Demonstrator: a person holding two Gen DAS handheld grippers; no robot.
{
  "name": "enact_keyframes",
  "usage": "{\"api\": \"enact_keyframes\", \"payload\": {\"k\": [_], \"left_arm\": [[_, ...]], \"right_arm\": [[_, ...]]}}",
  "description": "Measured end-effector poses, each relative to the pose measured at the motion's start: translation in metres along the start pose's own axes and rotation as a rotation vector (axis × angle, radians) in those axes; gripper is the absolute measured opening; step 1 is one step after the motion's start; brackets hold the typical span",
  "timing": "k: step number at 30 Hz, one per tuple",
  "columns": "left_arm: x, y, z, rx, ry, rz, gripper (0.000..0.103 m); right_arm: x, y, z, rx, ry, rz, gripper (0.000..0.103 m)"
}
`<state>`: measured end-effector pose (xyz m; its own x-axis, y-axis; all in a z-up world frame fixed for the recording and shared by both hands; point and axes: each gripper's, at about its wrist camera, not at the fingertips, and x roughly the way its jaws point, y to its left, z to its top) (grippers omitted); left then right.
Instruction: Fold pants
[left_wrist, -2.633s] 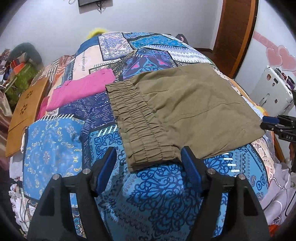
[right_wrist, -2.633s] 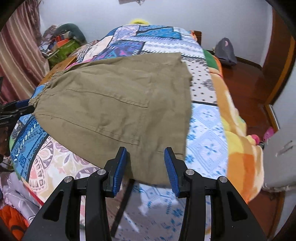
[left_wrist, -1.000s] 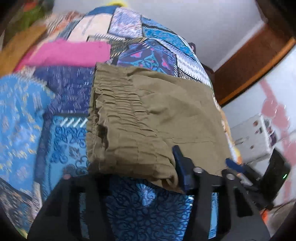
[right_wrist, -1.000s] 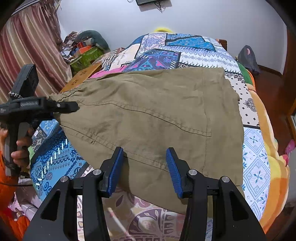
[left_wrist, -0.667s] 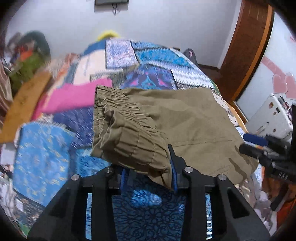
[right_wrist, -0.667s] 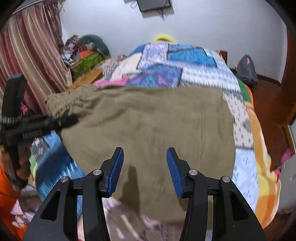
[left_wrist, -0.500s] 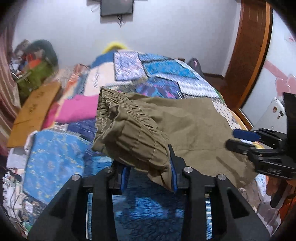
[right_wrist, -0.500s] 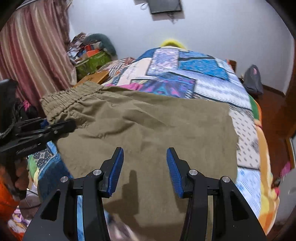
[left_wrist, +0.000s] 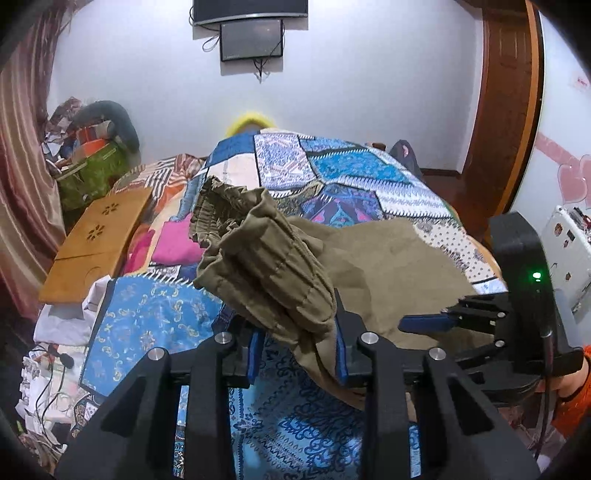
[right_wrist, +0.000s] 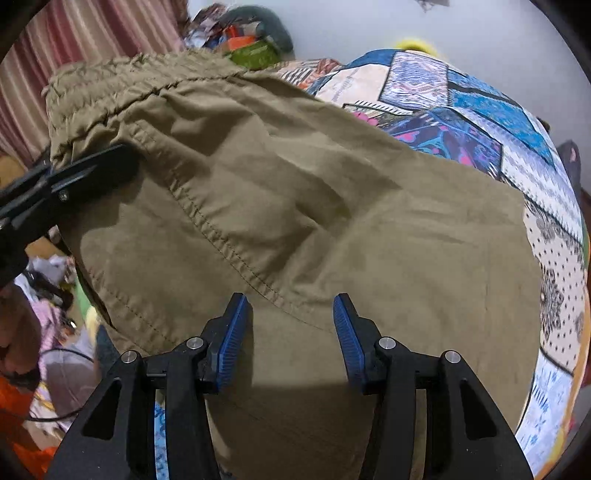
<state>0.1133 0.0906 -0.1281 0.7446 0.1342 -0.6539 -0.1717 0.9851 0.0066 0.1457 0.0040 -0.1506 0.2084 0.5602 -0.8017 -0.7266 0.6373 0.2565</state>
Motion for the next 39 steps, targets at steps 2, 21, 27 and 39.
{"api": "enact_keyframes", "payload": {"k": [2, 21, 27, 39], "left_arm": [[-0.004, -0.003, 0.005, 0.005, -0.01, -0.005, 0.031], [-0.026, -0.086, 0.027, 0.193, -0.091, -0.015, 0.029], [-0.016, -0.117, 0.033, 0.218, -0.066, -0.089, 0.025], [0.013, -0.167, 0.02, 0.28, 0.039, -0.194, 0.024]], "right_arm": [[-0.015, -0.008, -0.005, 0.022, -0.035, -0.022, 0.045], [-0.06, -0.055, -0.086, 0.199, -0.131, -0.129, 0.048], [-0.063, -0.059, -0.091, 0.207, -0.149, -0.101, 0.048], [-0.096, -0.097, -0.114, 0.309, -0.207, -0.177, 0.048]]}}
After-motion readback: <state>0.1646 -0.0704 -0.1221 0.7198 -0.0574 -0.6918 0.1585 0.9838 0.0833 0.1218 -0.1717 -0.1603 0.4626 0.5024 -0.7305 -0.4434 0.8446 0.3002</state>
